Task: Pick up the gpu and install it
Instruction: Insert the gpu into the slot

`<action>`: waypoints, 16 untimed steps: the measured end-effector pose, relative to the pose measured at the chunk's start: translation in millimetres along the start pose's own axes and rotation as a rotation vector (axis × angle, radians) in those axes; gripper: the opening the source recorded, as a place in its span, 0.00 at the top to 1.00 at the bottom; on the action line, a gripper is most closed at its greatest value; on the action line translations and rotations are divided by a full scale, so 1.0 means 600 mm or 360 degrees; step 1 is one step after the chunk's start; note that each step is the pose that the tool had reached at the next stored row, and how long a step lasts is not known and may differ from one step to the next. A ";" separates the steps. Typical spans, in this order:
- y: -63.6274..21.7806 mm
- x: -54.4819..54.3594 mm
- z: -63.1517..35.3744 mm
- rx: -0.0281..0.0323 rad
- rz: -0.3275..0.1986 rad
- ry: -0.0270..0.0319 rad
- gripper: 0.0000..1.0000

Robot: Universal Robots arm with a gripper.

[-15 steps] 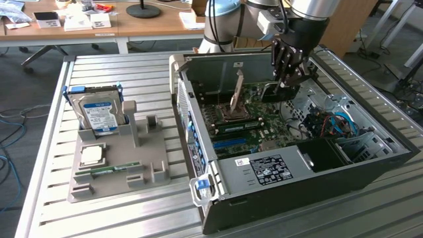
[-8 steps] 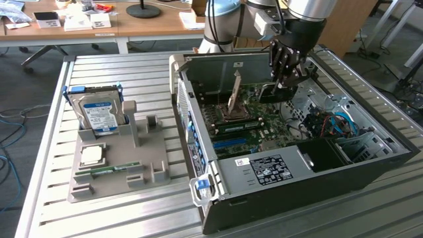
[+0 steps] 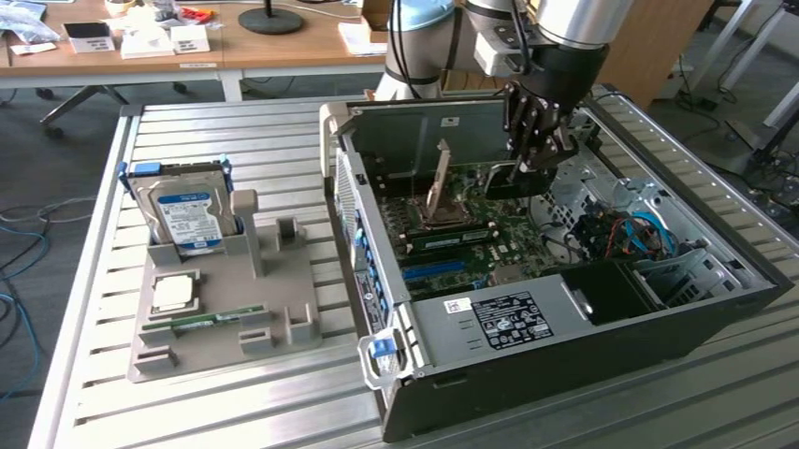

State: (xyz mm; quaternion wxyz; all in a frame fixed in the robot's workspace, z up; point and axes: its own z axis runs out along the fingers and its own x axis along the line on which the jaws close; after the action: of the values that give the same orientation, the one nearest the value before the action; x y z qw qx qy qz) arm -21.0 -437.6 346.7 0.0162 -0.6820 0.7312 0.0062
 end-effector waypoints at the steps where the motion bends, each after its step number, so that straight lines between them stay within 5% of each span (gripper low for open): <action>1: 0.000 0.000 0.000 -0.00001 0.0000 0.00004 0.73; 16: 0.016 0.002 0.018 0.00001 0.0000 0.00002 0.73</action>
State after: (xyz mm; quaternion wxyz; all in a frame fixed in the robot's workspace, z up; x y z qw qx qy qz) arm -30.4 -437.7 336.0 0.0161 -0.6820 0.7312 0.0062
